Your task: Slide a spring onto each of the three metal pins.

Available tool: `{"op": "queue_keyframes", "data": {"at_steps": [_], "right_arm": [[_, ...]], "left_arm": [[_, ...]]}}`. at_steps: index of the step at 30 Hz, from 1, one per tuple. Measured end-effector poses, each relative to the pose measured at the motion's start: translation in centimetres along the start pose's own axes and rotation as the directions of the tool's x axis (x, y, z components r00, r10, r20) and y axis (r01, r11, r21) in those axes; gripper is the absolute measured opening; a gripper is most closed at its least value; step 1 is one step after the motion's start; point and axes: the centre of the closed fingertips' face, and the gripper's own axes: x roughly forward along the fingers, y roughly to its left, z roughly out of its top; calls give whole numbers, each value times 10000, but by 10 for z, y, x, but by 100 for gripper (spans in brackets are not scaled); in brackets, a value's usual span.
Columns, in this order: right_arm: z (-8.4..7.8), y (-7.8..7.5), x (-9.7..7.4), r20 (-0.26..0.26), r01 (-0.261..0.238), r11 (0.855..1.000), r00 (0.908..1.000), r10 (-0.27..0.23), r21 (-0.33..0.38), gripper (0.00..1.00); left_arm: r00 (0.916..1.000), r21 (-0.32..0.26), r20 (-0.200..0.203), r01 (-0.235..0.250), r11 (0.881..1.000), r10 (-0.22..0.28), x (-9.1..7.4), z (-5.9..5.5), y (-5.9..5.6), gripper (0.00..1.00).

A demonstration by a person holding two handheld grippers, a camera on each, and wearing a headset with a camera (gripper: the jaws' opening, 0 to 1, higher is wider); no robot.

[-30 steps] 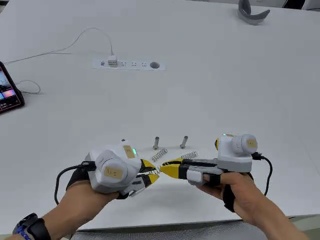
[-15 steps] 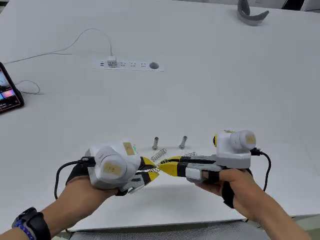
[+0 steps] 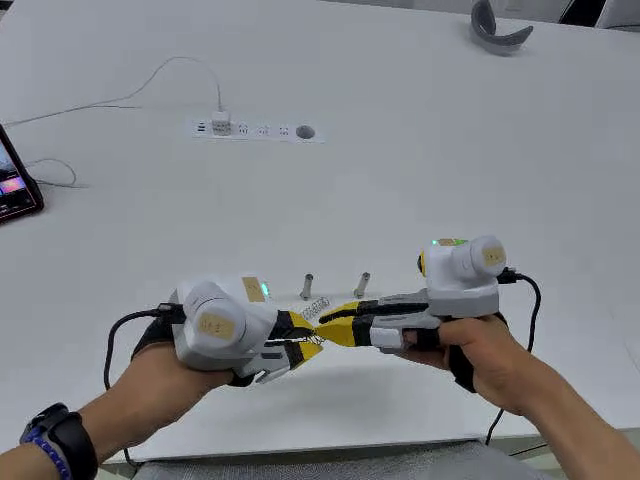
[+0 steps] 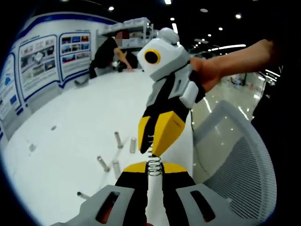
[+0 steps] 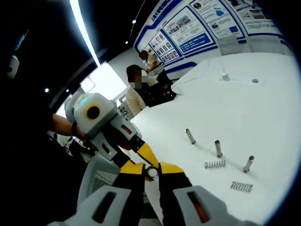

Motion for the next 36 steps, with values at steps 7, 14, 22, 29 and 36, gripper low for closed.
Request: {"op": "queue_keyframes", "data": {"at_steps": [7,14,22,29,36], "right_arm": [[6,6,-5,-1748,-422,9834,9846,108,-1766,12],[17,11,-11,-3206,-1019,9432,9472,-51,-3163,12],[19,14,-14,-4638,-1867,8941,8855,-263,-4071,12],[18,14,-15,-5294,-2312,8709,8475,-388,-4338,12],[15,15,-11,-5418,-2498,8647,8400,-304,-4358,12]], "left_arm": [[9974,-360,570,467,9983,-446,-3,12,1,9],[9888,-681,1320,793,9945,-698,-6,28,3,9],[9831,-608,1610,975,9934,-866,-4,38,2,9],[9823,-530,1622,1039,9932,-941,-4,41,1,9],[9836,-526,1536,1042,9932,-950,-7,37,1,9]]}}
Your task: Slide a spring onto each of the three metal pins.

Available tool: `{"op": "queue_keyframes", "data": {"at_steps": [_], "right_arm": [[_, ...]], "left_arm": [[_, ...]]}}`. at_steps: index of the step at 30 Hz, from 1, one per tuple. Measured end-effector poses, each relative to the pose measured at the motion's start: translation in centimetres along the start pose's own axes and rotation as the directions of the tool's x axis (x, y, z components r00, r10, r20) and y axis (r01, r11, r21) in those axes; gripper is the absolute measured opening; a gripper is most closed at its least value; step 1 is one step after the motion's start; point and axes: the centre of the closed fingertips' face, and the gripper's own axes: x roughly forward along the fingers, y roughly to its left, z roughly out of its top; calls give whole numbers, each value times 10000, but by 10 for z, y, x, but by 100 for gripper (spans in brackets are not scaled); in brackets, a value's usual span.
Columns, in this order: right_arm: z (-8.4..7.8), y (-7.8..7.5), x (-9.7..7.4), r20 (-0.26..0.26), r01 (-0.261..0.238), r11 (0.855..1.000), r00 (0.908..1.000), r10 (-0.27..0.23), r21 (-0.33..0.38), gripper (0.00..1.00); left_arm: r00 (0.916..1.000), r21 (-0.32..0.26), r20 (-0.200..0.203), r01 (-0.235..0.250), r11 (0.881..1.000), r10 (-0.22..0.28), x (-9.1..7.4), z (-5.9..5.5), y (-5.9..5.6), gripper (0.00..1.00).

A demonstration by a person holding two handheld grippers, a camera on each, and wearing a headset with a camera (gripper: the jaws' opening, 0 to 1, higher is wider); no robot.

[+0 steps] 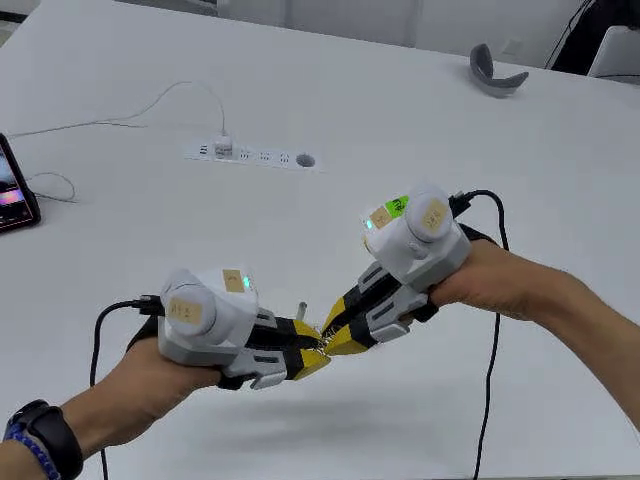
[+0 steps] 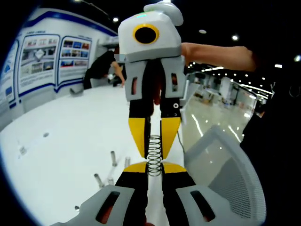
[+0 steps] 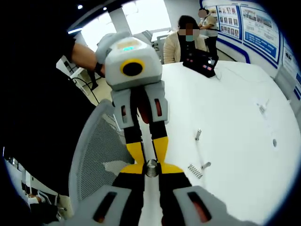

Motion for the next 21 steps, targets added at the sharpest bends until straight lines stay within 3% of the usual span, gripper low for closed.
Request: {"op": "queue_keyframes", "data": {"at_steps": [9,16,21], "right_arm": [[7,4,12,-54,-160,9997,9999,160,-158,12],[14,2,24,-185,-85,9996,9998,80,-278,12],[14,-1,29,-295,25,9993,9996,-36,-377,12]], "left_arm": [[10000,-99,-6,-75,9999,75,-10,-8,-2,10],[9996,-226,-9,-299,9993,299,-21,-17,3,13],[9977,-527,-90,-677,9963,673,-35,-28,14,21]]}}
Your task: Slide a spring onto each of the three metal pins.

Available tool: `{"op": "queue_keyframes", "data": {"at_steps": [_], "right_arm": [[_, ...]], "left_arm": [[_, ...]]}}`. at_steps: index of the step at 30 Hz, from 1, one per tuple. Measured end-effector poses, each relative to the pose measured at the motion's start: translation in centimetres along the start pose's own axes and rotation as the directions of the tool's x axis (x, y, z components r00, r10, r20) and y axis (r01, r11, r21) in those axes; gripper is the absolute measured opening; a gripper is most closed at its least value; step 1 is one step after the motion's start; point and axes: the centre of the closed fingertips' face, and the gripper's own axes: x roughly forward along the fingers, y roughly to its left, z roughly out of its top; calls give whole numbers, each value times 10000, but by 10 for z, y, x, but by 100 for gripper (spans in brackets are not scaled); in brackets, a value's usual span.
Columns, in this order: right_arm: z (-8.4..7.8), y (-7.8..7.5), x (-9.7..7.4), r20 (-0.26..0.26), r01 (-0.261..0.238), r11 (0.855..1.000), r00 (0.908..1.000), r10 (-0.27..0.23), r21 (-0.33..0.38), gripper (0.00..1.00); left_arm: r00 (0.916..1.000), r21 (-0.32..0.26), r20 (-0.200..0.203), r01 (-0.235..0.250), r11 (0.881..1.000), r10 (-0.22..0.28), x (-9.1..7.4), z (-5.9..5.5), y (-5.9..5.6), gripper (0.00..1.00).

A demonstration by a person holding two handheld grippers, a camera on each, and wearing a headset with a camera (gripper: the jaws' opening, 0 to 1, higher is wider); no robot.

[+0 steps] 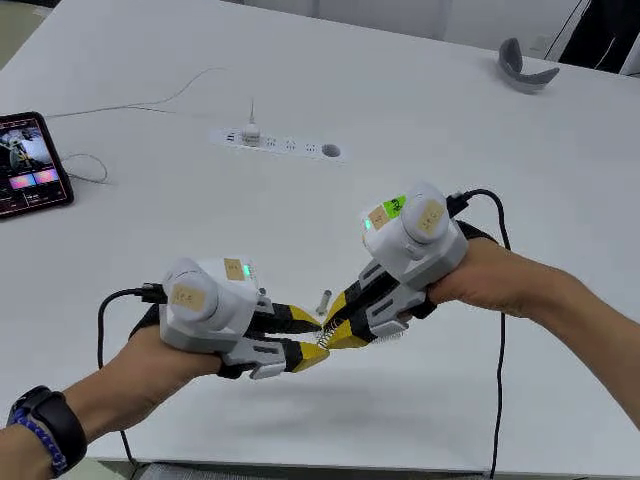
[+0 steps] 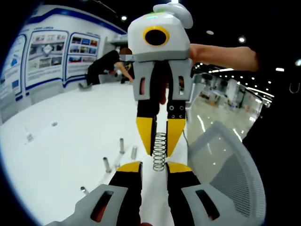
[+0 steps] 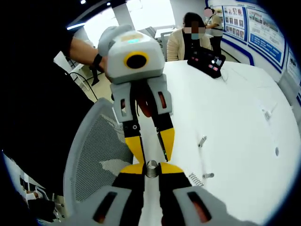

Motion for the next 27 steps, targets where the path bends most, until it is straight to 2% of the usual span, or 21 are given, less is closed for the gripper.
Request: {"op": "queue_keyframes", "data": {"at_steps": [7,12,17,27], "right_arm": [[0,-14,2,-14,386,9993,9993,-386,9,12],[-4,-25,4,-143,669,9977,9977,-668,127,12],[-7,-34,6,-297,802,9967,9964,-798,130,12],[-11,-52,17,-589,990,9951,9934,-983,86,12]], "left_arm": [[9968,-423,-68,-793,9960,791,-25,-19,18,25],[9910,-633,-103,-1336,9890,1332,-40,-27,28,28],[9825,-874,-148,-1860,9787,1854,-52,-35,39,31],[9568,-1259,-276,-2906,9485,2895,-75,-50,59,39]]}}
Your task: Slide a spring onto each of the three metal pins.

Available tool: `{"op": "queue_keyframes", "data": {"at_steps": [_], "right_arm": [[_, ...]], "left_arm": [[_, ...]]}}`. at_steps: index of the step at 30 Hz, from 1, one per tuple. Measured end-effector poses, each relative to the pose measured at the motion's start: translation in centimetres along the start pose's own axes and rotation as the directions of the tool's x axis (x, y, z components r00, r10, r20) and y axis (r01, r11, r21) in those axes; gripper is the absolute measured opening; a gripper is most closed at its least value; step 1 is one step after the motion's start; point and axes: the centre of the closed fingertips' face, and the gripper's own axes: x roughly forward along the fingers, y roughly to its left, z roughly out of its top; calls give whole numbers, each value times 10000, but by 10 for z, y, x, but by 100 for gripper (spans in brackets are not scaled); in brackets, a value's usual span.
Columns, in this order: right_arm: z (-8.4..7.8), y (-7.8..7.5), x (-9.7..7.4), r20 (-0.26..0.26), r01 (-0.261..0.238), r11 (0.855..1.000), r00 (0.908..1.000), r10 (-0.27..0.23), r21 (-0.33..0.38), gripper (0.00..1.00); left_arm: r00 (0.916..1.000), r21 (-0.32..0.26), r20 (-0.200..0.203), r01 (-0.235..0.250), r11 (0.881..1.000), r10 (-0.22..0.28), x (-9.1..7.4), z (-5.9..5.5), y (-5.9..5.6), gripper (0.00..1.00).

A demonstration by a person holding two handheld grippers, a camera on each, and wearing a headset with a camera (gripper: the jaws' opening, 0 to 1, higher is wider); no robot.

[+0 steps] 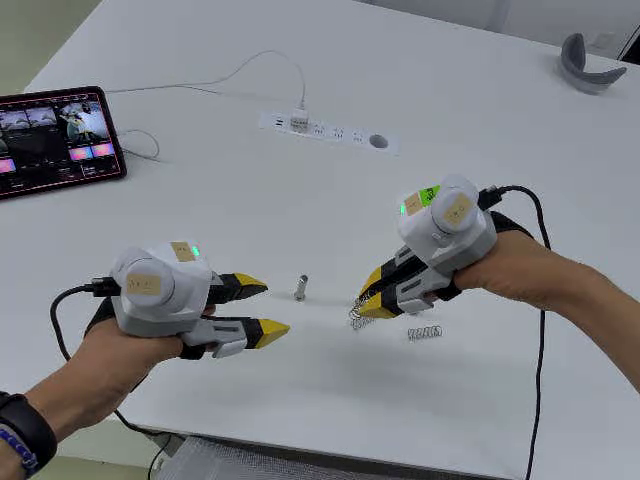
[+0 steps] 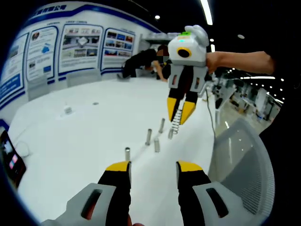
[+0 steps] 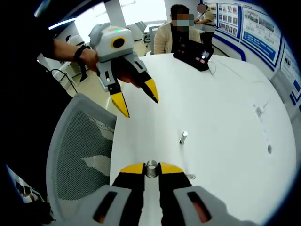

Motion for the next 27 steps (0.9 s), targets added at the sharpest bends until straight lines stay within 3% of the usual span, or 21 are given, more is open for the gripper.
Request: {"op": "queue_keyframes", "data": {"at_steps": [10,27], "right_arm": [[1,-18,13,-142,250,9996,9996,-248,133,12],[10,-50,32,-355,721,9974,9968,-719,20,12]], "left_arm": [[9957,-400,-127,-925,9949,921,-15,-11,21,48],[9875,-806,-452,-1542,9847,1510,-28,-30,34,59]]}}
